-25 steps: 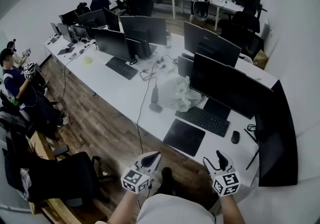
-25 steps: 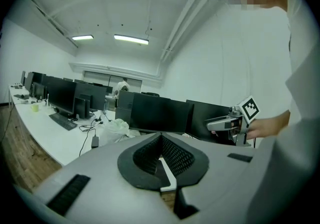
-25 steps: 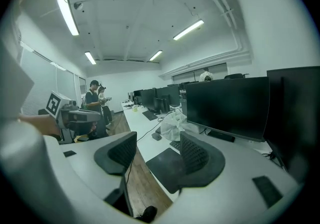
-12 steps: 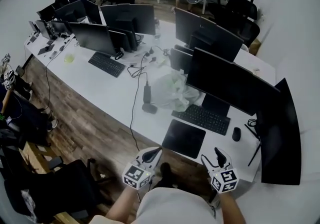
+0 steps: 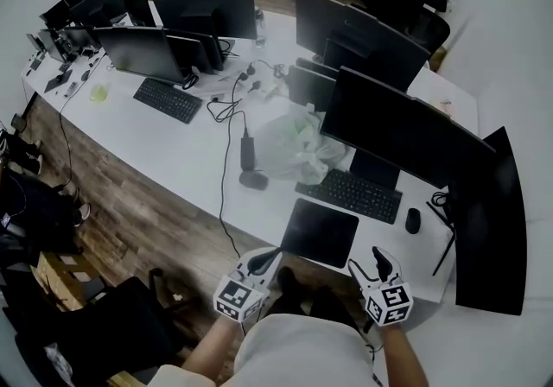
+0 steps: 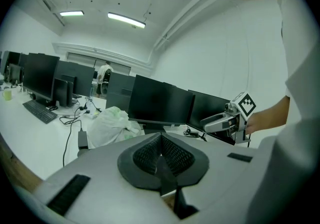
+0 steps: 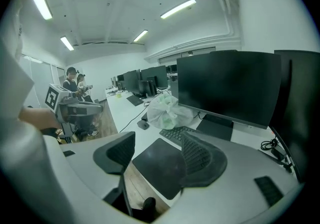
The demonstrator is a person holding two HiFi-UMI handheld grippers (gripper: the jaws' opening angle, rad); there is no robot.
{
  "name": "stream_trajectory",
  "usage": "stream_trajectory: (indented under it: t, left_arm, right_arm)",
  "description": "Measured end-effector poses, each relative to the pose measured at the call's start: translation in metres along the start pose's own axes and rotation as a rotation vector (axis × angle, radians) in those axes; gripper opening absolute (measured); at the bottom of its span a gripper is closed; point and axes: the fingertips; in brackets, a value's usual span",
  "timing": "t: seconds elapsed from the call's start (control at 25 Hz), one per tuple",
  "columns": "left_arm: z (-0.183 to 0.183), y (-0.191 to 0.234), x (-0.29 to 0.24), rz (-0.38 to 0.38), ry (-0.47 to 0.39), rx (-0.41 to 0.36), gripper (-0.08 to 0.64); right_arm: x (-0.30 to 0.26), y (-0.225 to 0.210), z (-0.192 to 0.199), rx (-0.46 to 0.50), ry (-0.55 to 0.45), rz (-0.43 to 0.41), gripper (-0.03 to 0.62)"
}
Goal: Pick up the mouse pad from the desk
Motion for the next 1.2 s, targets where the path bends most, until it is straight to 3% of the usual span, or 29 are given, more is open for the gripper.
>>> stream_trajectory:
  t: [0.36, 0.64, 1.2]
  left_arm:
    - [0.029, 0.011, -0.031, 0.005, 0.051, 0.037, 0.017]
    - [0.05, 0.021, -0.063, -0.035, 0.08, 0.062, 0.017]
    - [0.116, 0.022, -0.118, -0.099, 0.167, 0.107, 0.017]
  right_arm:
    - [-0.039, -0.029, 0.032, -0.024, 0.1, 0.012, 0.318]
    - [-0.075, -0.059, 0.066, -0.026, 0.17, -0.001, 0.324]
    - [-0.155, -0.114, 0.159, 0.018, 0.369, -0.064, 0.361]
Point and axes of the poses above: the fingertips, and each gripper's own axes: x backward along the fingers, y to its left, z out of its underside, and after that the axes turned 5 degrees about -z, right-handed
